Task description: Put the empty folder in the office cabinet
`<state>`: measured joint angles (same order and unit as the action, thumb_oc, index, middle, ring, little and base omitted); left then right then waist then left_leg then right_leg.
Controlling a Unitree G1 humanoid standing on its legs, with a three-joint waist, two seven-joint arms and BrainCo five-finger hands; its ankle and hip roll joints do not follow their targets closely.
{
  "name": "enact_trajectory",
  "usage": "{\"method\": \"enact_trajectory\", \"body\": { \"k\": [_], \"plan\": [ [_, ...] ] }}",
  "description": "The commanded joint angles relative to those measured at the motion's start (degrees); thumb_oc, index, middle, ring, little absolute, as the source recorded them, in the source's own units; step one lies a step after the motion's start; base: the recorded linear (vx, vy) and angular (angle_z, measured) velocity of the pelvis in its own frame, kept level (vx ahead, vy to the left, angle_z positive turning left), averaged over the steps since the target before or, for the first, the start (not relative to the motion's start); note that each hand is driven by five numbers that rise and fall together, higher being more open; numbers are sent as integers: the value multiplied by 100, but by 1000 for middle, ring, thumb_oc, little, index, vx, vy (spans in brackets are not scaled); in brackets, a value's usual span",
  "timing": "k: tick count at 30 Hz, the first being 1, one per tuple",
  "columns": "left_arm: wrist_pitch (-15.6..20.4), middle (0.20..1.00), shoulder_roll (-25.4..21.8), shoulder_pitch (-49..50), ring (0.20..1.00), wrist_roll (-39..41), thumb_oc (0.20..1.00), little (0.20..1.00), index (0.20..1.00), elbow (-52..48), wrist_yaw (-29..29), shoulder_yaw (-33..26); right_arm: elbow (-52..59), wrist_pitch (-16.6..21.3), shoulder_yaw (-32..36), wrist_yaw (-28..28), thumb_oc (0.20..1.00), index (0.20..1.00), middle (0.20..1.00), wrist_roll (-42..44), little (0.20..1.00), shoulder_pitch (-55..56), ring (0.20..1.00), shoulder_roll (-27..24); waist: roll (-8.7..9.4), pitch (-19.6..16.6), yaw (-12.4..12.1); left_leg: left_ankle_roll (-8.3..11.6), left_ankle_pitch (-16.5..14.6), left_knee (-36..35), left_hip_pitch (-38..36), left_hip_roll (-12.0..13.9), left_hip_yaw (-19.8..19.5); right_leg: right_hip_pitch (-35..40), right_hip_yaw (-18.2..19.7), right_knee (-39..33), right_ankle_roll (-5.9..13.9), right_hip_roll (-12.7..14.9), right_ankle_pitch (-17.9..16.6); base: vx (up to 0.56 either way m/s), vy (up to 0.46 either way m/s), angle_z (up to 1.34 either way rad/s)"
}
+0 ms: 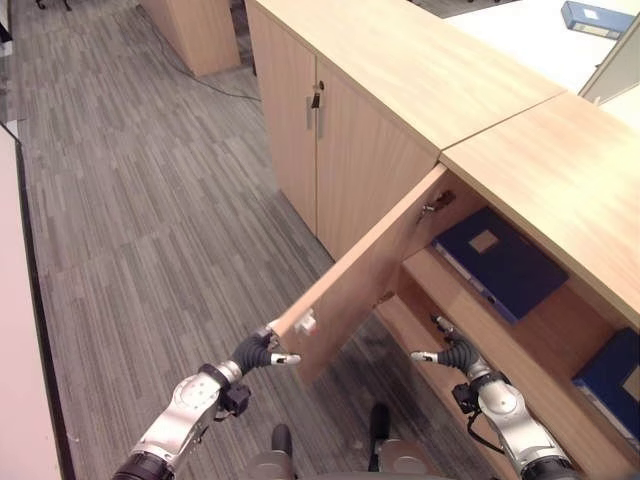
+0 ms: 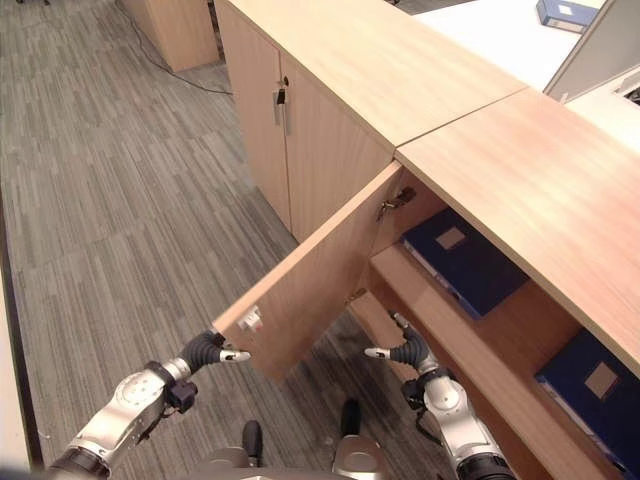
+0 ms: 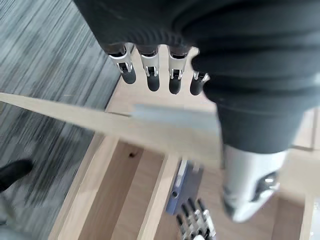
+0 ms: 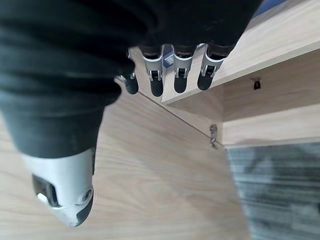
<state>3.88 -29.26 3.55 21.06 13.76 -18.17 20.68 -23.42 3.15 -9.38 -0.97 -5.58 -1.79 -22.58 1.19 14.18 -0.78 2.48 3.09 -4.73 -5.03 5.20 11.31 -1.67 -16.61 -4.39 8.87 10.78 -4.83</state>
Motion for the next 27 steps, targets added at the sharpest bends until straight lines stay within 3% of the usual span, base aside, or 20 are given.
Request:
{"method": "enact_trajectory", "body": {
  "k": [1, 5, 9, 13, 17, 18, 20, 24, 25, 27],
  "plan": [
    [86, 1000, 40, -120, 1000, 206, 1000, 1000, 1000, -135, 13, -103, 423, 171, -75, 105, 1000, 1000, 1000, 129, 1000, -270, 1000, -9, -136, -185, -246, -94, -322, 128, 289, 61, 276, 221, -736, 1780, 407, 1014, 75, -96, -33, -98],
    [64, 1000, 238, 105, 1000, 332, 1000, 1000, 1000, -192, 125, -179, 382, 175, -228, 70, 1000, 1000, 1000, 111, 1000, -374, 1000, 21, -54, -430, -500, -91, -263, 209, 434, 47, 627, 575, -1087, 1813, 496, 1225, 31, -58, -119, -69],
    [49, 1000, 379, 70, 1000, 362, 1000, 1000, 1000, -284, 180, -83, 362, 179, -376, 63, 1000, 1000, 1000, 143, 1000, -490, 1000, 49, 1, -592, -635, 15, -96, 245, 545, 162, 1038, 905, -1399, 1218, 543, 1171, 76, -88, -200, -59],
    [83, 1000, 455, 35, 1000, 390, 1000, 1000, 1000, -350, 206, -13, 448, 166, -408, -11, 1000, 1000, 1000, 205, 1000, -438, 1000, 1, -99, -648, -468, 159, 49, 205, 435, 397, 1172, 974, -1131, 754, 473, 886, 257, -18, -225, -89],
    [102, 1000, 709, -178, 1000, 483, 1000, 1000, 1000, -336, 250, 197, 417, 184, -334, 40, 1000, 1000, 1000, 378, 1000, -388, 1000, -129, -339, -605, 25, 455, 333, 152, 211, 801, 1388, 1015, -491, 117, 320, 346, 424, -32, -290, -72],
    [104, 1000, 716, -182, 1000, 482, 1000, 1000, 1000, -332, 250, 198, 419, 182, -335, 40, 1000, 1000, 1000, 380, 1000, -388, 1000, -135, -350, -598, 16, 462, 335, 150, 200, 812, 1398, 1018, -480, 114, 314, 335, 422, -21, -344, -74],
    [100, 1000, 925, -295, 1000, 599, 1000, 1000, 1000, -190, 353, 238, 305, 158, -278, 110, 1000, 1000, 1000, 422, 1000, -337, 1000, -194, -448, -529, 281, 586, 436, 236, 98, 1023, 1504, 959, -140, 45, 218, 110, 517, 3, -260, -43],
    [126, 1000, 1192, -535, 1000, 780, 1000, 1000, 1000, 54, 574, 277, 104, 123, -246, 280, 1000, 1000, 1000, 511, 1000, -360, 1000, -259, -496, -468, 472, 674, 438, 506, 112, 1185, 1428, 836, 171, 100, 76, -72, 590, 18, -176, -72],
    [155, 1000, 1333, -698, 1000, 857, 1000, 1000, 1000, 214, 710, 342, -75, 95, -268, 347, 1000, 1000, 1000, 598, 1000, -389, 1000, -253, -473, -395, 585, 707, 456, 872, 113, 1183, 1034, 792, 429, 144, 9, -154, 669, 40, -152, -74],
    [217, 1000, 1455, -820, 1000, 834, 1000, 1000, 1000, 374, 840, 385, -254, 84, -346, 364, 1000, 1000, 1000, 618, 1000, -406, 1000, -250, -422, -355, 503, 600, 338, 1057, 175, 926, 102, 690, 824, 227, -45, -222, 689, 58, -138, -100]
  ]
}}
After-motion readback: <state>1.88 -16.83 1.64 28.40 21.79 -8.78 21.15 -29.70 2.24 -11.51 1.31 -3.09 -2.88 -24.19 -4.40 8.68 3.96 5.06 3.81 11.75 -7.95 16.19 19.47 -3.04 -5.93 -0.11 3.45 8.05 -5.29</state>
